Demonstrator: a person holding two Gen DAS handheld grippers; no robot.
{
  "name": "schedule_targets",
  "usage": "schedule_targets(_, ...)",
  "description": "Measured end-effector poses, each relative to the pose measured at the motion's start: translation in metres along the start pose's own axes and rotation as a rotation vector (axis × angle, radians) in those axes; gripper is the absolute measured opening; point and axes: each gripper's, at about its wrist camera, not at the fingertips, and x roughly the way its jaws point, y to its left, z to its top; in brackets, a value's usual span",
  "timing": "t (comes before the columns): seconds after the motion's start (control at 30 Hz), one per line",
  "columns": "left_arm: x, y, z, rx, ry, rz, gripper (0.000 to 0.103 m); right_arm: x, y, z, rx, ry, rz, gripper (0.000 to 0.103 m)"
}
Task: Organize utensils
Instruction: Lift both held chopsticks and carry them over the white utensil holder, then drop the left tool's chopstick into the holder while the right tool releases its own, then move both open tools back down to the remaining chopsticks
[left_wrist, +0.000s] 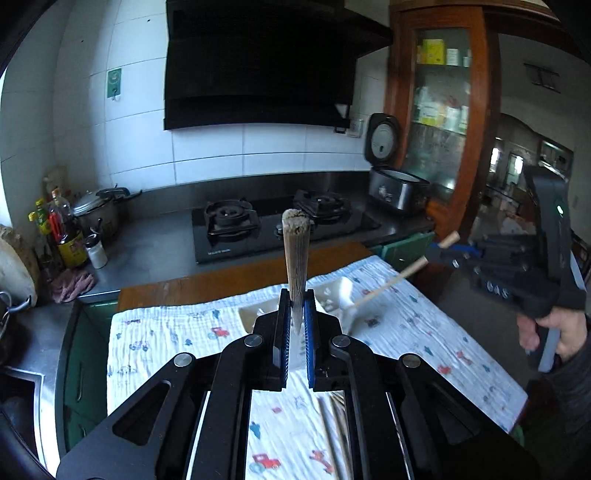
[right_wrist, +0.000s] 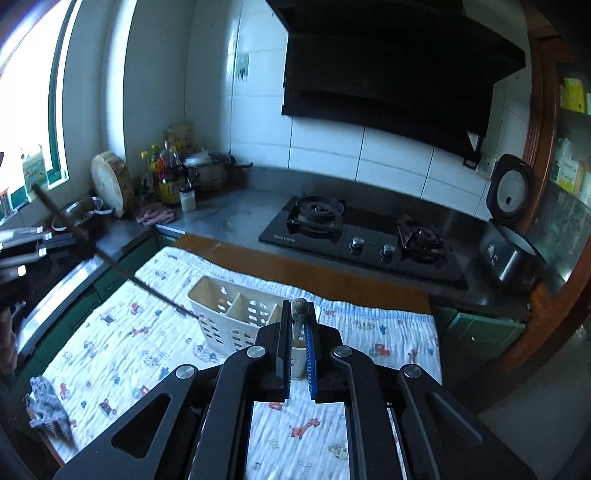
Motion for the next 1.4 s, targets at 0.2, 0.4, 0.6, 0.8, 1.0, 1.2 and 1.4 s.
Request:
schedule_targets(0.2, 0.053, 0.023, 0.015, -0.052, 0.085, 0.009, 0.006, 0.037, -0.008, 0.004, 0.017, 0.06, 0.002, 0.007)
schedule_targets(0.4, 0.105, 0.042, 0.006, -0.095, 0.186, 0.016, 0.006, 0.067, -0.01, 0.003, 0.022, 0.126, 0.025, 0.007)
schedule_targets(0.6, 0.134, 0.045, -0.009, -0.109, 0.258, 0.009, 0.006, 0.082, -0.011, -0.001, 0.028, 0.142, 0.025, 0.007)
schedule_targets(0.8, 0.145, 0.047, -0.019, -0.133, 0.278, -0.001, 0.008, 0.089, -0.013, -0.003, 0.036, 0.141, 0.026, 0.009)
schedule_targets(1.0, 0.13, 0.048, -0.016, -0.147, 0.235, 0.005, 0.024, 0.075, -0.016, -0.001, 0.043, 0.087, 0.004, 0.025)
schedule_targets(1.2, 0.072, 0.037, -0.02, -0.134, 0.133, 0.024, 0.025, 0.023, -0.014, -0.017, 0.037, -0.015, -0.014, 0.039)
schedule_targets(1.4, 0.023, 0.017, -0.063, -0.141, 0.111, 0.023, 0.025, -0.016, 0.0, -0.078, 0.051, -0.041, 0.037, 0.039)
